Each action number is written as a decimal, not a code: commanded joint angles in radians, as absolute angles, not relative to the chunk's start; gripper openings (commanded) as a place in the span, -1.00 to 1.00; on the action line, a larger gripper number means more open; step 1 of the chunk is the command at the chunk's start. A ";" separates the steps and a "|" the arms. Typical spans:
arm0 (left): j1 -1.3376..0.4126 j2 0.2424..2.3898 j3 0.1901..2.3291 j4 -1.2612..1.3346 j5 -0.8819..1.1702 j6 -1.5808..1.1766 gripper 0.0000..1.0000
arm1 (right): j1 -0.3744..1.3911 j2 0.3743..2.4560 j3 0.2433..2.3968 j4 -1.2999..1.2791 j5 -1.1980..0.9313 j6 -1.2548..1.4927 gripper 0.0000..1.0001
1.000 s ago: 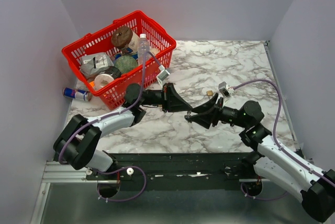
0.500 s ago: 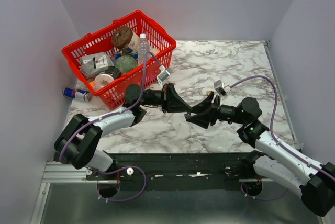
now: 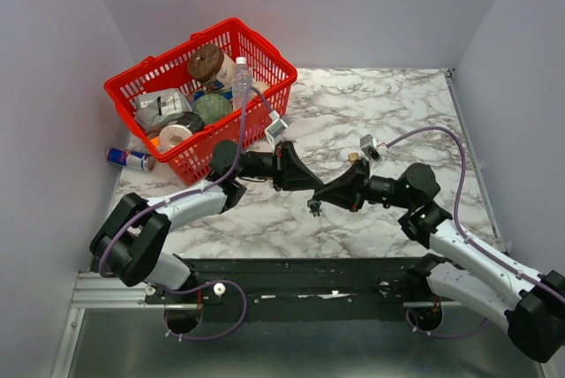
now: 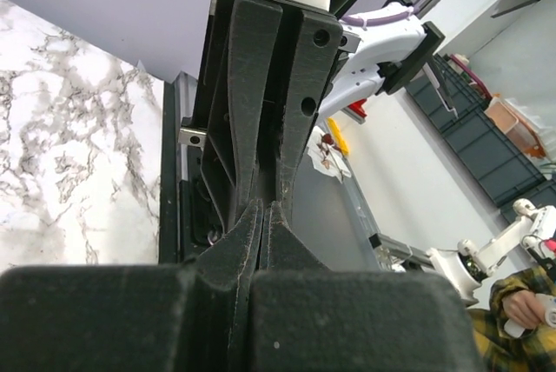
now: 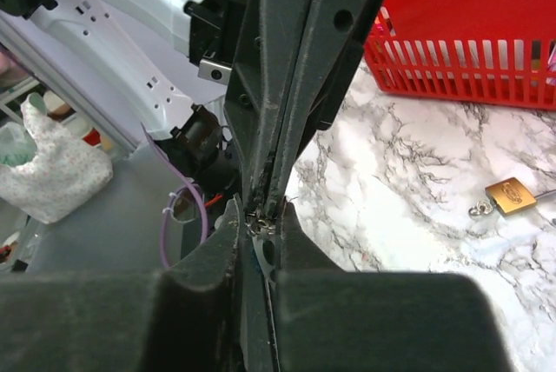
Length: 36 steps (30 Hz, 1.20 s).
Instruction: Unlock with the key
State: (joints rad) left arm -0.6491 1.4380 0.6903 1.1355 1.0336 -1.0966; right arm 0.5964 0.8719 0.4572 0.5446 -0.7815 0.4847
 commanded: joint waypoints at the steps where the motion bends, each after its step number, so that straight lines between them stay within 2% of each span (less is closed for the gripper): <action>1: -0.663 1.396 0.721 0.988 1.039 -0.934 -1.00 | 0.604 0.877 0.474 0.595 -0.741 0.515 -0.98; 10: -0.672 1.301 0.787 0.540 0.908 -0.596 -0.99 | 0.604 0.881 0.417 0.617 -0.605 0.586 -0.99; 11: -0.672 1.298 0.790 0.519 0.899 -0.583 -0.88 | 0.604 0.879 0.414 0.618 -0.598 0.587 -0.99; 13: -0.672 1.290 0.795 0.494 0.882 -0.571 -0.48 | 0.604 0.877 0.408 0.621 -0.580 0.597 -0.99; 14: -0.672 1.289 0.795 0.491 0.876 -0.560 -0.25 | 0.604 0.870 0.407 0.617 -0.566 0.604 -0.99; 15: -0.672 1.284 0.801 0.468 0.867 -0.551 0.08 | 0.604 0.868 0.405 0.609 -0.551 0.607 -0.99; 17: -0.672 1.278 0.816 0.437 0.833 -0.511 0.30 | 0.604 0.861 0.405 0.577 -0.502 0.611 -0.99; 18: -0.672 1.263 0.822 0.399 0.810 -0.496 0.49 | 0.603 0.856 0.403 0.569 -0.486 0.609 -0.99; 24: -0.670 1.195 0.861 0.272 0.588 -0.388 0.93 | 0.562 0.873 0.387 0.541 -0.446 0.624 -0.99; 27: -0.670 1.201 0.902 0.206 0.481 -0.356 0.98 | 0.510 0.891 0.380 0.540 -0.465 0.620 -0.99; 32: -0.672 1.291 0.979 0.160 0.431 -0.319 0.98 | 0.399 0.882 0.362 0.528 -0.511 0.607 -0.99; 36: -0.681 1.466 1.049 0.137 0.397 -0.311 0.86 | 0.255 0.809 0.342 0.462 -0.522 0.611 -0.99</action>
